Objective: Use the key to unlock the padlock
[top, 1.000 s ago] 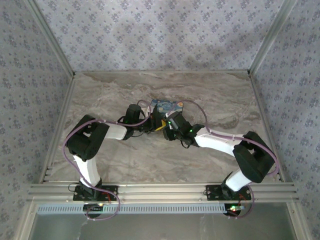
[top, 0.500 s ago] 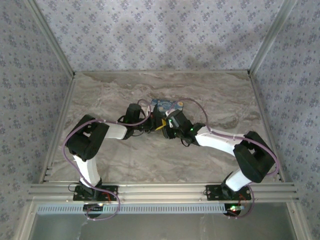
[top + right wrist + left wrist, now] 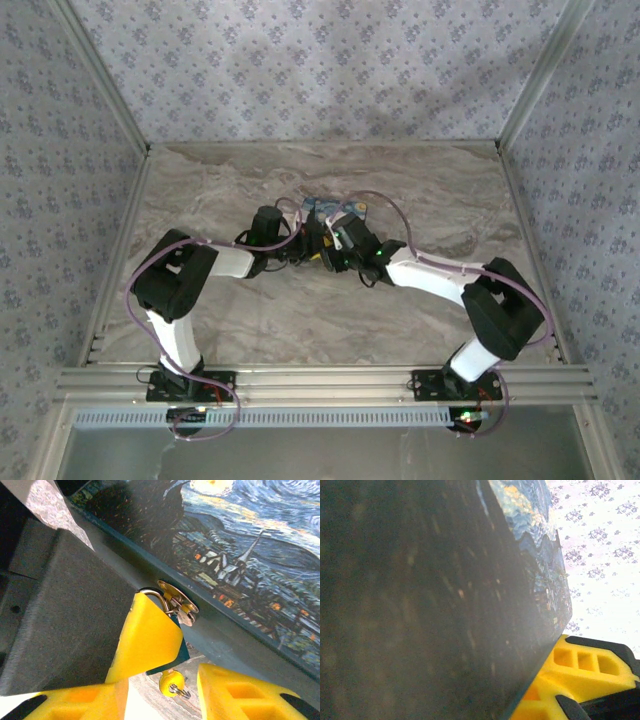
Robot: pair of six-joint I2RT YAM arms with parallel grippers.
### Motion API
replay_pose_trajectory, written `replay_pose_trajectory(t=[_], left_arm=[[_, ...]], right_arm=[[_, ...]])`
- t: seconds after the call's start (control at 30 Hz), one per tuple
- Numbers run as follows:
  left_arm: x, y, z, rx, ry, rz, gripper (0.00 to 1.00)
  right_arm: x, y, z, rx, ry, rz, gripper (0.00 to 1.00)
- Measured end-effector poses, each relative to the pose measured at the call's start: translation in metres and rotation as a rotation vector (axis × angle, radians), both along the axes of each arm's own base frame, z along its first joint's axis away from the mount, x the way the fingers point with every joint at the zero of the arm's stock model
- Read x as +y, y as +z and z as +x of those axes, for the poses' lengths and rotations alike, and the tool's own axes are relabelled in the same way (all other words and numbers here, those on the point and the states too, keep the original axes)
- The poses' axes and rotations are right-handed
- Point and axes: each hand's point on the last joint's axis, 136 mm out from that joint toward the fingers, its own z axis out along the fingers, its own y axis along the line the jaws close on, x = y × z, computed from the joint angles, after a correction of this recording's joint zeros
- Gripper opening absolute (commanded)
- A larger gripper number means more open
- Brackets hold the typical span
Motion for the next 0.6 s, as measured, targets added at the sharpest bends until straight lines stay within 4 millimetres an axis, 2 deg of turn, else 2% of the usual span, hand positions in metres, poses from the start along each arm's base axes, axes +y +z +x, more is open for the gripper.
replay_pose_trajectory(t=[0.3, 0.5, 0.6], left_arm=[[0.000, 0.000, 0.000, 0.002, -0.005, -0.003, 0.00], [0.000, 0.001, -0.001, 0.004, -0.008, -0.006, 0.00], [0.000, 0.001, -0.001, 0.004, -0.008, -0.006, 0.00]], right_arm=[[-0.002, -0.011, 0.000, -0.014, -0.002, -0.068, 0.37], [-0.002, -0.017, 0.002, -0.020, -0.005, -0.104, 0.36], [0.001, -0.017, 0.004, -0.030, 0.003, -0.118, 0.30]])
